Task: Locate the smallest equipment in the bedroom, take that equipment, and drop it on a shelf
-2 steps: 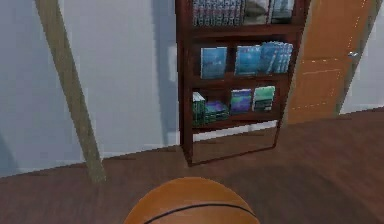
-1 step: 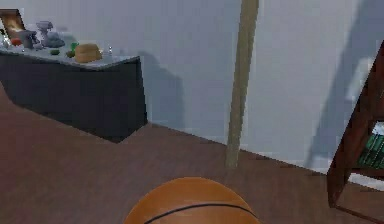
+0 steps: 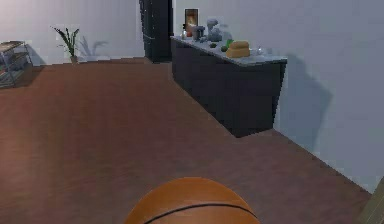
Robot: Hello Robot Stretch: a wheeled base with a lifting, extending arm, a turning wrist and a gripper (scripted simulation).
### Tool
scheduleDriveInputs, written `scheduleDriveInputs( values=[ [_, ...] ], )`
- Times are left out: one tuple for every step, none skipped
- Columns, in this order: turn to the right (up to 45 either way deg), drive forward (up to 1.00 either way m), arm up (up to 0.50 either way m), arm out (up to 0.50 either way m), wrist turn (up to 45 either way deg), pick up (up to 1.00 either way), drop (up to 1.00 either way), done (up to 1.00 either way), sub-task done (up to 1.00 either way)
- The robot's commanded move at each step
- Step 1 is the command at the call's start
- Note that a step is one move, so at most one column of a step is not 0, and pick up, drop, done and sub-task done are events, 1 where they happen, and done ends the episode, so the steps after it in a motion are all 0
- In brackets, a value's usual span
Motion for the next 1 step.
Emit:
scheduleDriveInputs(
  values=[
    [0.0, 0.80, 0.00, 0.00, 0.0, 0.00, 0.00, 0.00, 0.00]
  ],
)
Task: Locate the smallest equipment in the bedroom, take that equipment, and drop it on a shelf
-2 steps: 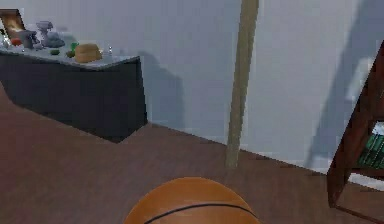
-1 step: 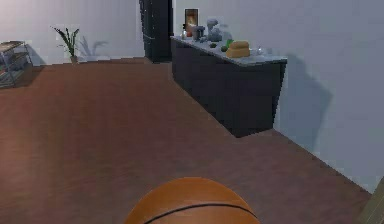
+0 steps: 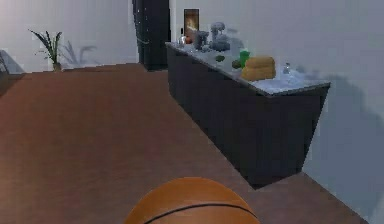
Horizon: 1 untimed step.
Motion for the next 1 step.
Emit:
scheduleDriveInputs(
  values=[
    [-39.0, 0.00, 0.00, 0.00, 0.0, 0.00, 0.00, 0.00, 0.00]
  ],
)
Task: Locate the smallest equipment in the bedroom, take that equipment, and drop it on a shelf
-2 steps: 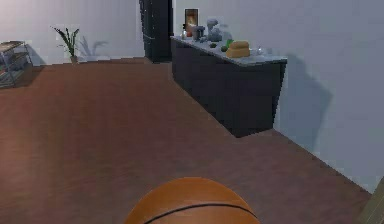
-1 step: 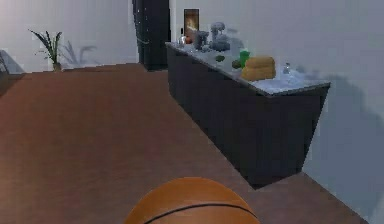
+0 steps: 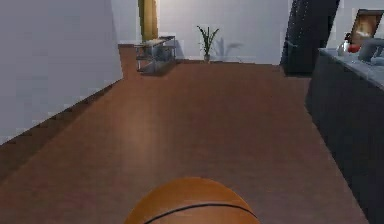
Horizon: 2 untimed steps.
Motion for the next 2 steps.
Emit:
scheduleDriveInputs(
  values=[
    [0.0, 1.00, 0.00, 0.00, 0.0, 0.00, 0.00, 0.00, 0.00],
    [-3.0, 0.00, 0.00, 0.00, 0.0, 0.00, 0.00, 0.00, 0.00]
  ],
)
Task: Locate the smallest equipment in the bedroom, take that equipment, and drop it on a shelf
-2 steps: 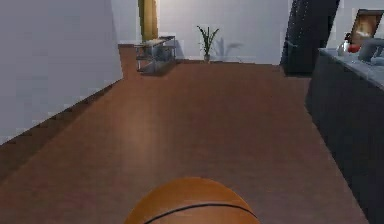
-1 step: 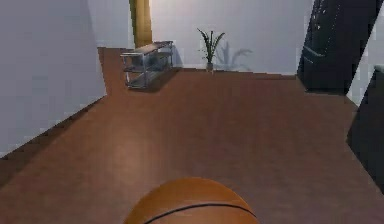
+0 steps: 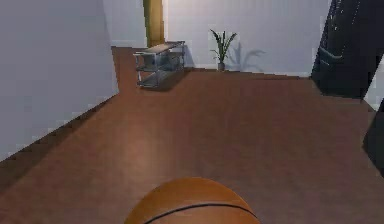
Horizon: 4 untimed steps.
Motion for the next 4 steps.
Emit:
scheduleDriveInputs(
  values=[
    [0.0, 1.00, 0.00, 0.00, 0.0, 0.00, 0.00, 0.00, 0.00],
    [0.0, 1.00, 0.00, 0.00, 0.0, 0.00, 0.00, 0.00, 0.00],
    [0.0, 1.00, 0.00, 0.00, 0.0, 0.00, 0.00, 0.00, 0.00],
    [0.0, 1.00, 0.00, 0.00, 0.0, 0.00, 0.00, 0.00, 0.00]
  ],
)
